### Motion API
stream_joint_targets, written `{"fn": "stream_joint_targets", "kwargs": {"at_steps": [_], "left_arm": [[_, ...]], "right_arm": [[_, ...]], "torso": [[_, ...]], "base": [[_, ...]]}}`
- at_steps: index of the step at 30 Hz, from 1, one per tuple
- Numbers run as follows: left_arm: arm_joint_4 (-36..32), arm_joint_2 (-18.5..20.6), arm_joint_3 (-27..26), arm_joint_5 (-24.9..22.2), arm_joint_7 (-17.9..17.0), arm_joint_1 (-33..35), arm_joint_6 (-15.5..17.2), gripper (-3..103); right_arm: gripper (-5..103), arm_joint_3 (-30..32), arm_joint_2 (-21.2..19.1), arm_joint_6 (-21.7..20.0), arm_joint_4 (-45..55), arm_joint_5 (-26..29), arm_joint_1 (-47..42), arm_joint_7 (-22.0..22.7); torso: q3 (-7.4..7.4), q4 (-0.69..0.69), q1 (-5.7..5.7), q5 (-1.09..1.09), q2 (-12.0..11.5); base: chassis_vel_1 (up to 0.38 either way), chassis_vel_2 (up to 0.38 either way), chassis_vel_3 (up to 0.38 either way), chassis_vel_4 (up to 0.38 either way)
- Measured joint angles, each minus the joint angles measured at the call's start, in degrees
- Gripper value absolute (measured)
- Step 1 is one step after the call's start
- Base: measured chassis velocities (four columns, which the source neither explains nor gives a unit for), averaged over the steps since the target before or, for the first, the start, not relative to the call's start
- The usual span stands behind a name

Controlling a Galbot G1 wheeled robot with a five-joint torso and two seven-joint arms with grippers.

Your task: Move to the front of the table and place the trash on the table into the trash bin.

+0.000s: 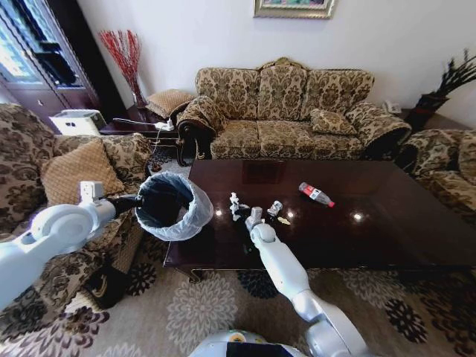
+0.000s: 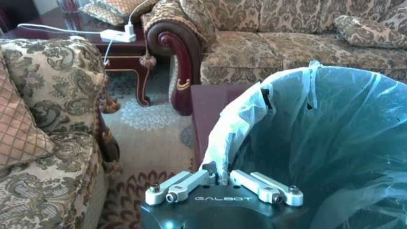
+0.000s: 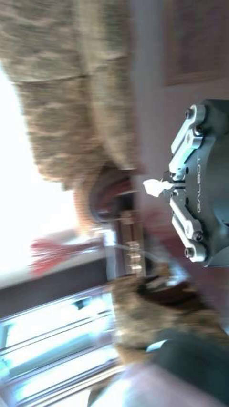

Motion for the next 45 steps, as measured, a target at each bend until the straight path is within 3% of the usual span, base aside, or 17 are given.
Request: {"fn": "stream_joint_targets", "kwargs": {"at_steps": [5, 10, 12, 14, 18, 23, 26, 32, 37, 38, 45], "left_arm": [[0.4, 0.0, -0.3, 0.0, -0.2, 0.1, 0.0, 0], [0.7, 0.3, -0.3, -0.4, -0.2, 0.3, 0.4, 0], [0.9, 0.3, -0.3, -0.5, -0.3, 0.3, 0.5, 0], [1.5, 1.0, -0.3, -2.6, -0.5, 0.4, 1.7, 0], [1.8, 2.2, -0.2, -4.5, -0.8, 0.4, 2.5, 0], [1.1, 3.5, -0.1, -5.5, -1.0, 0.4, 2.8, 0], [-0.1, 4.1, -0.3, -6.4, -1.4, 0.2, 2.9, 0], [-2.0, 3.5, -0.4, -6.3, -1.9, 0.2, 3.0, 0], [-3.3, 3.1, -0.3, -6.2, -2.0, 0.4, 3.0, 0], [-3.3, 3.1, -0.3, -6.2, -2.0, 0.4, 3.0, 0], [-3.4, 2.7, -0.3, -6.1, -2.1, 0.4, 3.0, 0]], "right_arm": [[0, 0.1, -3.8, 1.4, 14.6, 1.3, -2.6, 0.4], [0, -1.2, -9.8, 0.0, 33.4, 8.3, -5.7, 0.4], [0, -1.8, -10.4, -0.5, 35.8, 9.4, -5.9, 0.3], [0, -6.1, -12.9, -1.5, 43.8, 13.6, -6.0, 0.7], [0, -11.9, -14.7, -2.6, 49.3, 18.4, -4.6, 0.8], [0, -18.1, -13.8, -4.6, 51.5, 22.2, -2.6, 0.8], [0, -22.7, -12.3, -5.1, 48.2, 18.5, -1.8, 1.1], [-3, -25.2, -8.6, -6.0, 41.0, 12.4, -0.8, 3.6], [19, -25.7, -6.8, -6.5, 38.5, 10.2, -0.1, 4.4], [19, -25.7, -6.8, -6.5, 38.5, 10.2, -0.1, 4.4], [45, -25.1, -7.2, -7.0, 38.3, 10.0, -0.2, 4.4]], "torso": [[0.0, 0.01, 0.0, 0.02, 0.0], [0.0, -0.01, 0.0, 0.04, 0.0], [0.0, -0.01, 0.0, 0.04, 0.0], [-0.01, 0.0, -0.01, 0.03, 0.0], [0.0, 0.01, -0.01, 0.01, 0.0], [-0.01, 0.0, -0.01, 0.02, 0.0], [0.0, 0.0, -0.01, 0.03, 0.0], [0.01, 0.01, 0.0, 0.02, 0.0], [0.0, 0.0, 0.0, 0.02, 0.0], [0.0, 0.0, 0.0, 0.02, 0.0], [0.01, 0.0, 0.0, 0.02, 0.0]], "base": [[0.0, 0.0, 0.0, 0.0], [0.0, 0.0, 0.0, 0.0], [0.0, 0.0, 0.0, 0.0], [0.0, 0.0, 0.0, 0.0], [0.0, 0.0, 0.0, 0.0], [0.0, 0.0, 0.0, 0.0], [0.0, 0.0, 0.0, 0.0], [0.0, 0.0, 0.0, 0.0], [0.0, 0.0, 0.0, 0.0], [0.0, 0.0, 0.0, 0.0], [0.0, 0.0, 0.0, 0.0]]}}
